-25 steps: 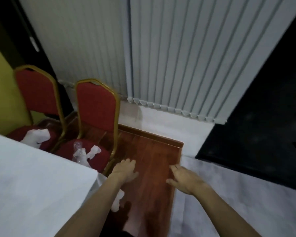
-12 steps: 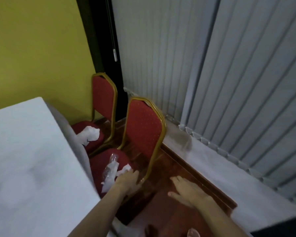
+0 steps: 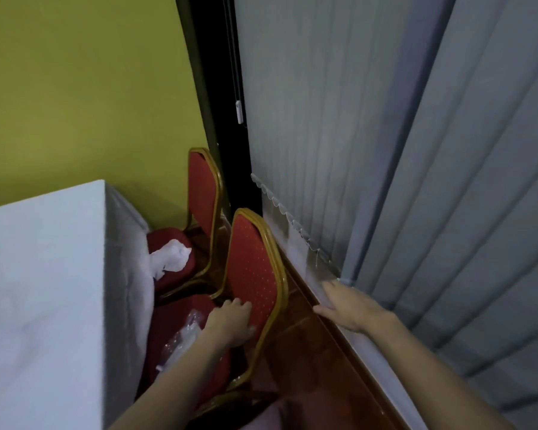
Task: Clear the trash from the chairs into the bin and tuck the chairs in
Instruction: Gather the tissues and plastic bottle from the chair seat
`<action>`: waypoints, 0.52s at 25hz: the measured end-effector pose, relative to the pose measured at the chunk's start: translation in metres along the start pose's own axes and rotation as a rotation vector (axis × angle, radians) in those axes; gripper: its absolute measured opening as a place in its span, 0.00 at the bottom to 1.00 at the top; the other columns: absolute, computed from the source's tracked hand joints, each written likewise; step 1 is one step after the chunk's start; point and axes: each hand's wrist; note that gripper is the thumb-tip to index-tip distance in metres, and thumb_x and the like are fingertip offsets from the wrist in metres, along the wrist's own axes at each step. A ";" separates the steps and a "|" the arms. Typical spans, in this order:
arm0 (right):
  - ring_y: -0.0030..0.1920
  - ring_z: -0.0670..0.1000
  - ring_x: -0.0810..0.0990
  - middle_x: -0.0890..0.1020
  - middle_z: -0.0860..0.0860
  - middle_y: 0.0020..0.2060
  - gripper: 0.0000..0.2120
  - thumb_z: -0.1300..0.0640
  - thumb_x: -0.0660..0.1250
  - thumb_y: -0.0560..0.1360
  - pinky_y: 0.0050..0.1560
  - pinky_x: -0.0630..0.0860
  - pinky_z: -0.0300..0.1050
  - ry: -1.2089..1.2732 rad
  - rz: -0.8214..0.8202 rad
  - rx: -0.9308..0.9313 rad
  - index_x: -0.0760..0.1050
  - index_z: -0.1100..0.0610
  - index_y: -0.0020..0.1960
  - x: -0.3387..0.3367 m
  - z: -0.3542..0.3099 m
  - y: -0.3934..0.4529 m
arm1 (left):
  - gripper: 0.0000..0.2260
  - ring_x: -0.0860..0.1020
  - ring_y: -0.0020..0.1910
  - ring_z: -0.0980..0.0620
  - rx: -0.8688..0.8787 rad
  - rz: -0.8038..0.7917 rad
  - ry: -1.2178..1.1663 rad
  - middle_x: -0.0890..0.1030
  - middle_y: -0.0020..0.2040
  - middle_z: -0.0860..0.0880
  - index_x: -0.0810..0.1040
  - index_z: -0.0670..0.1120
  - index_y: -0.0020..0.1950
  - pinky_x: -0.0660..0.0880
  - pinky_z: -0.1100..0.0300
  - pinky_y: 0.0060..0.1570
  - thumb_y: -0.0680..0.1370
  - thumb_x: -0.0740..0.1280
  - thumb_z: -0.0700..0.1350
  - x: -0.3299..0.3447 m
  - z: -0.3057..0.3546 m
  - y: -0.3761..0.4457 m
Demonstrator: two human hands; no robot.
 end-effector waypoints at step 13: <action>0.67 0.55 0.71 0.70 0.55 0.69 0.27 0.44 0.58 0.79 0.64 0.70 0.52 -0.182 -0.066 -0.303 0.60 0.57 0.72 -0.113 0.011 0.261 | 0.21 0.71 0.67 0.42 -0.413 0.045 -0.371 0.72 0.68 0.44 0.69 0.47 0.66 0.72 0.44 0.64 0.77 0.60 0.57 -0.048 -0.080 0.182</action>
Point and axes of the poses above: each hand's wrist, its own y-axis towards the middle knuckle, its own x-axis out of the palm, z = x × y
